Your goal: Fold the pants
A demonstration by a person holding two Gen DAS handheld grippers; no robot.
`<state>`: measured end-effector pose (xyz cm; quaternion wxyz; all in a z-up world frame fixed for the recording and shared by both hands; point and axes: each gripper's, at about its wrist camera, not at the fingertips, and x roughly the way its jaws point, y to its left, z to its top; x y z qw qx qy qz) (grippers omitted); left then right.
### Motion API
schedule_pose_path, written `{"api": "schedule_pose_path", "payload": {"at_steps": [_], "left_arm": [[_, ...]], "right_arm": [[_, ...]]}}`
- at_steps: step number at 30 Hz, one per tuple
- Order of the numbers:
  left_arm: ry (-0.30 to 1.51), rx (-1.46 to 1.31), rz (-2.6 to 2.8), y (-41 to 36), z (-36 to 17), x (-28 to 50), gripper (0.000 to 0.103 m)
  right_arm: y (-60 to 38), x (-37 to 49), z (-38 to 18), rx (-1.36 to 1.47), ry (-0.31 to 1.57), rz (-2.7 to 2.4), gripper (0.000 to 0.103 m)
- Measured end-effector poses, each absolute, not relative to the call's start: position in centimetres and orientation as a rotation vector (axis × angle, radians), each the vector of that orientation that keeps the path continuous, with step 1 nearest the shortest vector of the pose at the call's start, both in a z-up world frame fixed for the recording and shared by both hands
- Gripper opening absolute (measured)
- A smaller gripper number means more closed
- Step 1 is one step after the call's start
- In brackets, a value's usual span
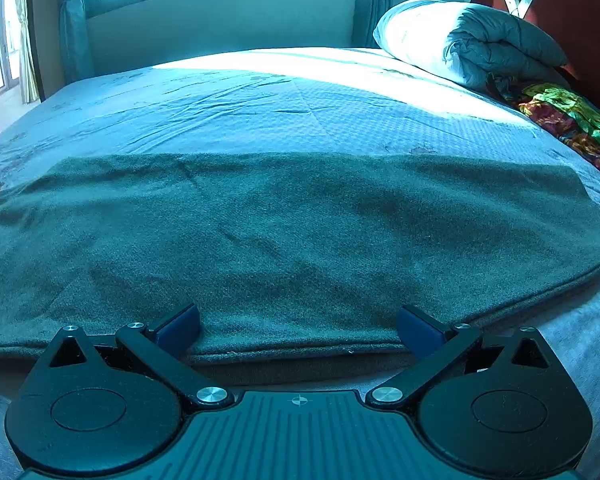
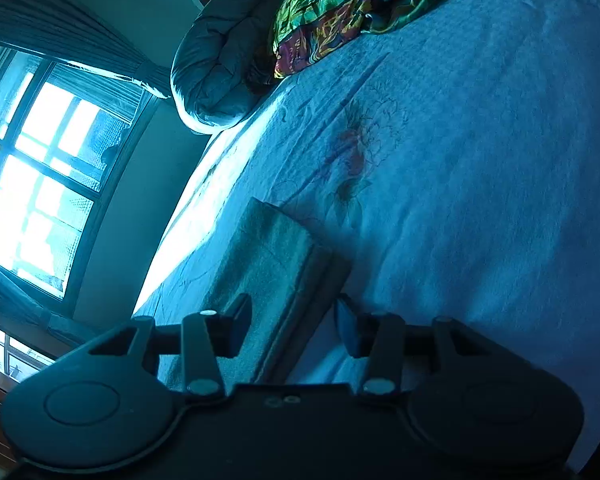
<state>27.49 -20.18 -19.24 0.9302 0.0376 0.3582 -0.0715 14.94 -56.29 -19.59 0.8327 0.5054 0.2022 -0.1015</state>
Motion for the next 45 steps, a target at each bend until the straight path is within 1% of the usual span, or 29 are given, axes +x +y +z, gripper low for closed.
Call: {"api": "schedule_pose_path", "payload": {"at_steps": [1,2,3,4,5,8,12,14,18,20,23,24,25,27,29,31,33,35,38,41,42,44,45], "left_arm": [[0.736,0.077,-0.146,-20.2,-19.2,27.5,0.103],[0.743,0.067,-0.144,-20.1,-19.0,27.5,0.103],[0.746,0.041,-0.149,-19.9,-18.5,27.3,0.103],[0.744,0.026,-0.159,-19.9,-18.3,27.1,0.103],[0.747,0.031,-0.163,-20.0,-18.3,27.0,0.103],[0.739,0.114,-0.169,-21.0,-19.4,26.5,0.103],[0.729,0.110,-0.167,-21.0,-19.5,26.4,0.103],[0.729,0.107,-0.171,-20.9,-19.5,26.3,0.103],[0.724,0.109,-0.165,-21.0,-19.6,26.2,0.103],[0.720,0.113,-0.159,-21.2,-19.7,26.2,0.103],[0.720,0.120,-0.152,-21.3,-19.8,26.2,0.103],[0.719,0.123,-0.151,-21.4,-19.8,26.2,0.103],[0.717,0.126,-0.149,-21.4,-19.9,26.2,0.103],[0.708,0.133,-0.153,-21.5,-20.0,26.3,0.103],[0.702,0.113,-0.189,-20.6,-19.6,26.4,0.103],[0.685,0.096,-0.193,-18.5,-18.5,26.1,0.103],[0.660,0.057,-0.154,-14.6,-17.4,25.7,0.103],[0.629,0.033,-0.099,-9.5,-16.4,25.2,0.103],[0.582,0.005,0.024,-1.2,-14.9,24.1,0.103],[0.564,-0.030,0.136,6.4,-13.9,22.5,0.103],[0.561,-0.048,0.162,8.1,-13.7,22.0,0.103],[0.567,-0.074,0.208,11.6,-14.0,21.3,0.103],[0.573,-0.082,0.222,12.7,-14.3,21.1,0.103]], "right_arm": [[-56.2,15.2,-19.5,1.068,0.429,-0.220,0.039],[-56.2,15.3,-19.6,1.071,0.428,-0.225,0.036],[-56.3,15.4,-19.7,1.083,0.432,-0.235,0.033],[-56.4,15.4,-19.9,1.094,0.431,-0.242,0.027],[-56.6,15.3,-20.1,1.103,0.428,-0.242,0.024],[-56.7,15.2,-20.6,1.110,0.434,-0.241,0.021],[-56.8,14.5,-20.5,1.156,0.416,-0.246,0.021],[-56.9,14.2,-20.6,1.175,0.404,-0.246,0.023],[-56.8,15.5,-20.6,1.147,0.441,-0.257,0.027],[-56.4,16.2,-20.2,1.093,0.466,-0.264,0.027],[-55.9,16.5,-20.2,1.034,0.480,-0.278,0.020],[-55.7,16.8,-20.2,0.999,0.494,-0.283,0.016],[-55.6,17.1,-20.1,0.965,0.508,-0.281,0.010],[-55.1,17.4,-19.2,0.912,0.524,-0.281,0.007],[-54.2,17.3,-17.5,0.876,0.495,-0.266,0.005],[-51.9,17.6,-14.3,0.785,0.452,-0.224,0.005],[-48.6,18.5,-11.3,0.688,0.420,-0.147,0.005],[-44.5,19.9,-8.5,0.614,0.392,-0.054,0.005],[-37.2,21.9,-6.1,0.559,0.374,0.085,0.005],[-28.0,23.7,-5.8,0.506,0.406,0.240,0.006],[-25.6,23.9,-6.2,0.488,0.417,0.283,0.009],[-19.3,24.3,-8.7,0.434,0.519,0.423,0.025],[-17.6,24.0,-9.6,0.413,0.556,0.459,0.023]]}}
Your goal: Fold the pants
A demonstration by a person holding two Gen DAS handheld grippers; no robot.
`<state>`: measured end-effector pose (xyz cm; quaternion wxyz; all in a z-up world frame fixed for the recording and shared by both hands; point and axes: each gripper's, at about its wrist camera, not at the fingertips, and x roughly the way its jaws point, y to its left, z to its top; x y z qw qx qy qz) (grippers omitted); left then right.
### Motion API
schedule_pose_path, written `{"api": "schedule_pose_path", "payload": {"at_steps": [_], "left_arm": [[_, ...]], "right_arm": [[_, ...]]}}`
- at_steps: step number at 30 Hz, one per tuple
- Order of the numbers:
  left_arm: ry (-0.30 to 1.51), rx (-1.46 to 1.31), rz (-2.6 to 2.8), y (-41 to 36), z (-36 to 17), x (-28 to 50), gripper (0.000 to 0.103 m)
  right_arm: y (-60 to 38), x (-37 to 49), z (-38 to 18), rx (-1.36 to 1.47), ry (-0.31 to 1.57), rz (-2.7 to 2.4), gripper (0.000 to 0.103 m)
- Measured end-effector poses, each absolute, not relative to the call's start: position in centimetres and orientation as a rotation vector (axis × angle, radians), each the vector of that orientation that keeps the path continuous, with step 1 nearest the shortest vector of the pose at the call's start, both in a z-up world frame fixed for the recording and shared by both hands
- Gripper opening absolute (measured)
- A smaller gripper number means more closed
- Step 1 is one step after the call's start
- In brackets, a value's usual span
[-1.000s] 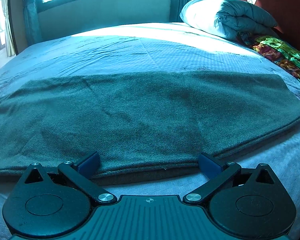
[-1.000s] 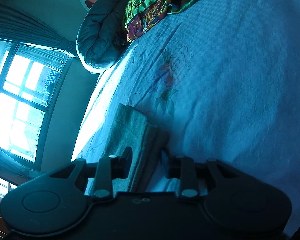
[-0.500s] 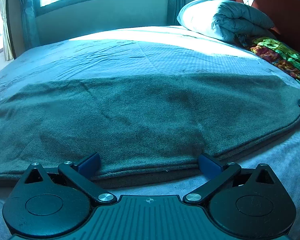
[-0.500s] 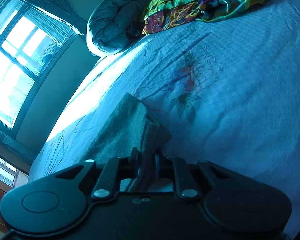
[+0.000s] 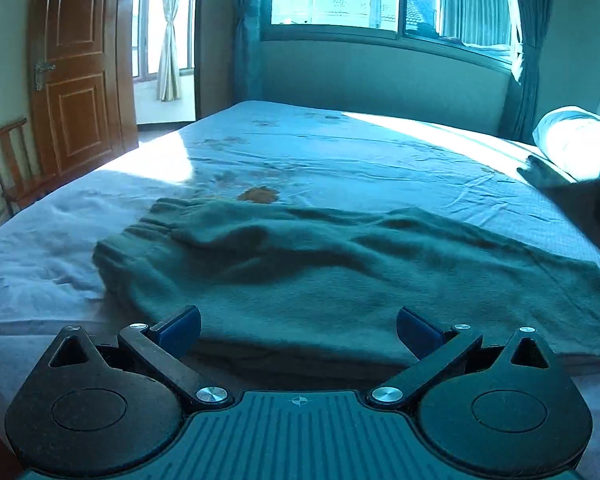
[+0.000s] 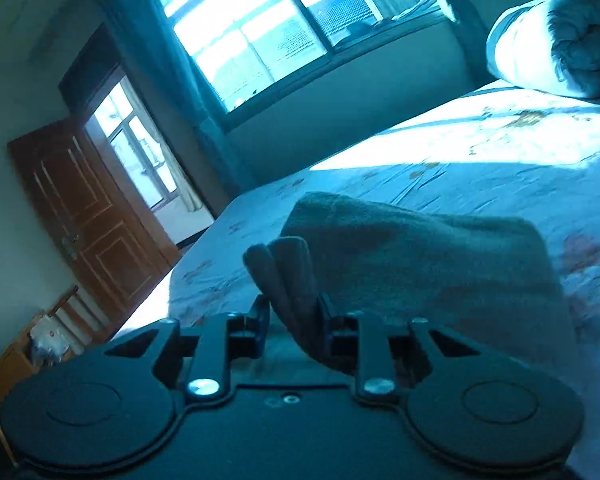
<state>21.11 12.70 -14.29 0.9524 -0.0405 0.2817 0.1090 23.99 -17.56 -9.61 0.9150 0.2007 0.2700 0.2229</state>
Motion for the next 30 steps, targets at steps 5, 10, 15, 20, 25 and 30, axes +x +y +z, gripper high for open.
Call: {"api": "schedule_pose_path", "payload": {"at_steps": [5,10,15,20,25,30], "left_arm": [[0.578,-0.183,0.221,15.4,-15.5,21.1,0.103],[0.586,-0.225,0.075,10.2,-16.2,23.5,0.103],[0.692,-0.045,0.056,3.9,-18.2,27.5,0.103],[0.668,-0.055,0.051,4.3,-17.8,27.4,0.103],[0.675,-0.054,0.050,4.8,-18.1,27.1,0.103],[0.650,-0.057,0.065,5.3,-17.7,26.8,0.103]], "right_arm": [[-18.1,22.8,-11.8,0.480,0.590,0.384,0.018],[-22.2,22.4,-11.3,0.473,0.569,0.278,0.021],[-24.4,24.2,-16.2,0.484,0.794,0.179,0.016],[-27.3,23.1,-13.0,0.504,0.584,0.193,0.025],[-30.1,29.3,-15.5,0.550,0.697,0.105,0.024],[-32.0,29.7,-15.3,0.605,0.615,0.130,0.029]]}}
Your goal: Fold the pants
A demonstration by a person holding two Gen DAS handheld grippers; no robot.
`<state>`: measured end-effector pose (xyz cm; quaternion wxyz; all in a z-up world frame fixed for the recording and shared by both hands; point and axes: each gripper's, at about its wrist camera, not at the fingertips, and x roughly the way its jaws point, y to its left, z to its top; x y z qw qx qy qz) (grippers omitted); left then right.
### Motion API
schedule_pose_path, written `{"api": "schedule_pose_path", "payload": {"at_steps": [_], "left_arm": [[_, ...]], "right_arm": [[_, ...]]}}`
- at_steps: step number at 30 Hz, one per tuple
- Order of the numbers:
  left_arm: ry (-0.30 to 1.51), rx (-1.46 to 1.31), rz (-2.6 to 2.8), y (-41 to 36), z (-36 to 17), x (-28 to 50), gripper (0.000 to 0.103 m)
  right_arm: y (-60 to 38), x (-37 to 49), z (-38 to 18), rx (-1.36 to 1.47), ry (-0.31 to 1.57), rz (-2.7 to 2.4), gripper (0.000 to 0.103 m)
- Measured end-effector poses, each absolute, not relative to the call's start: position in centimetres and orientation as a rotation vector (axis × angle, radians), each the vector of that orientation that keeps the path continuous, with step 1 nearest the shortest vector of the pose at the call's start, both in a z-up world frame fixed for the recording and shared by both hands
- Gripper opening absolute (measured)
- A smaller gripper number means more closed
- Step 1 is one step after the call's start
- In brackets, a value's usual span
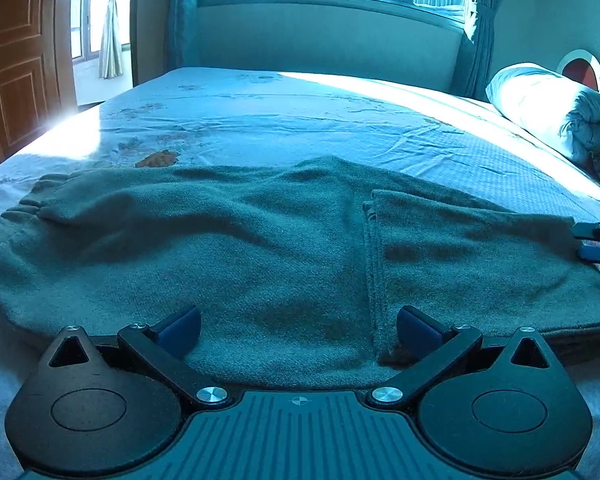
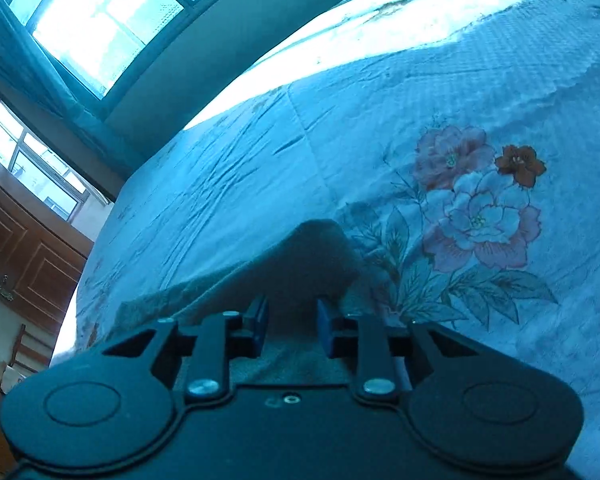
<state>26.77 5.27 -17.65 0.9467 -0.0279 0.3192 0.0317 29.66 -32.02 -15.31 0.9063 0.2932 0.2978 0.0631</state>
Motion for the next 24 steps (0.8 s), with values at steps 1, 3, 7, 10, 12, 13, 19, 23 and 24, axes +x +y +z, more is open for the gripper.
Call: {"api": "schedule_pose_path", "payload": {"at_steps": [1,3,7,10,12,13,19,23,24], "left_arm": [[0.633,-0.060,0.091,5.4,-17.5,26.9,0.103],[0.640,-0.074,0.092,5.2,-17.6,27.7,0.103],[0.681,-0.032,0.105,4.1,-18.6,29.5,0.103],[0.649,-0.060,0.135,4.3,-17.9,29.4,0.103],[0.654,-0.057,0.145,4.3,-18.1,29.8,0.103],[0.681,-0.046,0.146,4.2,-18.6,30.2,0.103],[0.673,-0.054,0.135,5.1,-17.9,29.6,0.103],[0.614,-0.063,0.161,8.9,-16.5,26.3,0.103],[0.610,-0.076,0.173,10.1,-16.4,25.5,0.103]], "right_arm": [[-31.9,29.6,-14.9,0.581,0.586,0.138,0.030],[-31.9,31.1,-15.5,0.591,0.617,0.130,0.032],[-32.2,33.7,-17.7,0.605,0.719,0.094,0.026],[-31.9,32.5,-16.1,0.592,0.649,0.127,0.031],[-31.7,32.6,-16.0,0.555,0.625,0.146,0.032],[-31.6,33.1,-16.6,0.536,0.657,0.131,0.033],[-31.2,31.2,-14.9,0.508,0.618,0.170,0.036],[-31.0,26.5,-13.1,0.442,0.541,0.234,0.043],[-31.0,25.3,-13.0,0.434,0.527,0.234,0.046]]}}
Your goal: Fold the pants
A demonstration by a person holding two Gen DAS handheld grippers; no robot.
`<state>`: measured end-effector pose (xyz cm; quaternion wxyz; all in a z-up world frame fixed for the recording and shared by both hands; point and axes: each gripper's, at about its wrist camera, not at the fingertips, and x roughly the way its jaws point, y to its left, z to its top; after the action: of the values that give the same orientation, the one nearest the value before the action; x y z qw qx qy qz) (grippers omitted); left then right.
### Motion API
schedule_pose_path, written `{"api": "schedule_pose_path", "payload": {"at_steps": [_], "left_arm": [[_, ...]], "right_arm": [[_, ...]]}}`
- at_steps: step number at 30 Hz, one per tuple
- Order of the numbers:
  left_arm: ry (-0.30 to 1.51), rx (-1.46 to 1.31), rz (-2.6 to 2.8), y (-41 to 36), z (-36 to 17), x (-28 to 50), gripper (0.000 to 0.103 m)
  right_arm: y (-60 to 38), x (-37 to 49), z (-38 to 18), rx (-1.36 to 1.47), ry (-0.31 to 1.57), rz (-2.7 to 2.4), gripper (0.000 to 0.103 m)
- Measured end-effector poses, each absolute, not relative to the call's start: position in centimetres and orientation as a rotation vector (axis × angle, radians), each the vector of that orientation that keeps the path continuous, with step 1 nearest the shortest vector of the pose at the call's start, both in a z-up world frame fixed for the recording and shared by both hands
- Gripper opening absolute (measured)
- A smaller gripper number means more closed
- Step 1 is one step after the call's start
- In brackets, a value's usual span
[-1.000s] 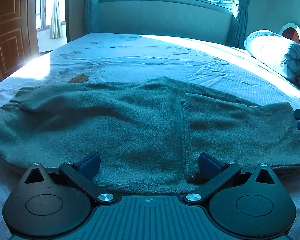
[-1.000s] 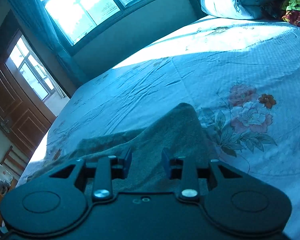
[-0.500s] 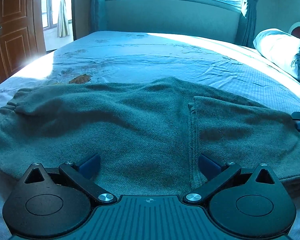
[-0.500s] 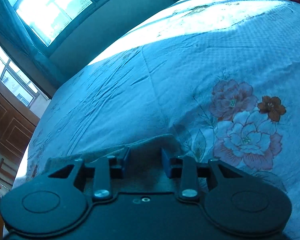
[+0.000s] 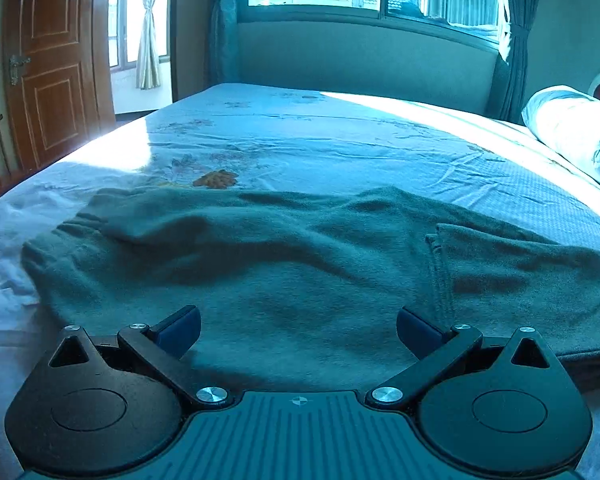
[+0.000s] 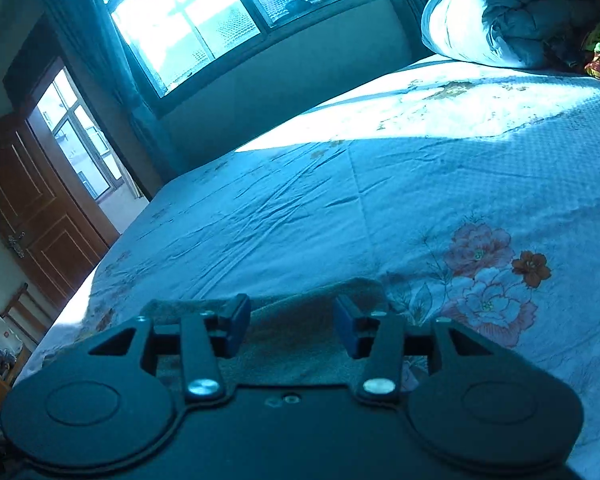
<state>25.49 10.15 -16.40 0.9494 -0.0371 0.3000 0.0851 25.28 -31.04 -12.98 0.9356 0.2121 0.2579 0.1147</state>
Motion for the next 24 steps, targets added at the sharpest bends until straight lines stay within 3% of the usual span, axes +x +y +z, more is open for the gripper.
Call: {"api": "schedule_pose_path", "payload": {"at_steps": [2,8,17,19,20,21,24], "left_arm": [[0.609,-0.122,0.218,13.9,-16.4,23.7,0.103],[0.631,-0.401,0.326,24.4,-18.5,22.4,0.103],[0.562,-0.736,0.116,32.0,-22.1,27.8,0.103],[0.561,-0.724,0.140,32.3,-22.8,28.6,0.085],[0.589,-0.695,0.178,32.4,-23.0,28.8,0.044],[0.577,-0.745,0.147,32.9,-23.1,28.6,0.037],[0.531,-0.725,0.098,32.8,-21.9,27.8,0.035]], "right_arm": [[-31.2,23.6,-13.0,0.429,0.516,0.236,0.054],[-29.5,21.3,-13.7,0.454,0.543,0.231,0.054],[-24.7,21.0,-13.3,0.415,0.582,0.259,0.054],[-23.7,21.2,-13.3,0.389,0.591,0.251,0.055],[-22.9,21.4,-13.4,0.369,0.604,0.263,0.057],[-22.0,21.5,-13.4,0.341,0.614,0.283,0.057],[-18.5,21.7,-13.7,0.213,0.610,0.338,0.057]]}}
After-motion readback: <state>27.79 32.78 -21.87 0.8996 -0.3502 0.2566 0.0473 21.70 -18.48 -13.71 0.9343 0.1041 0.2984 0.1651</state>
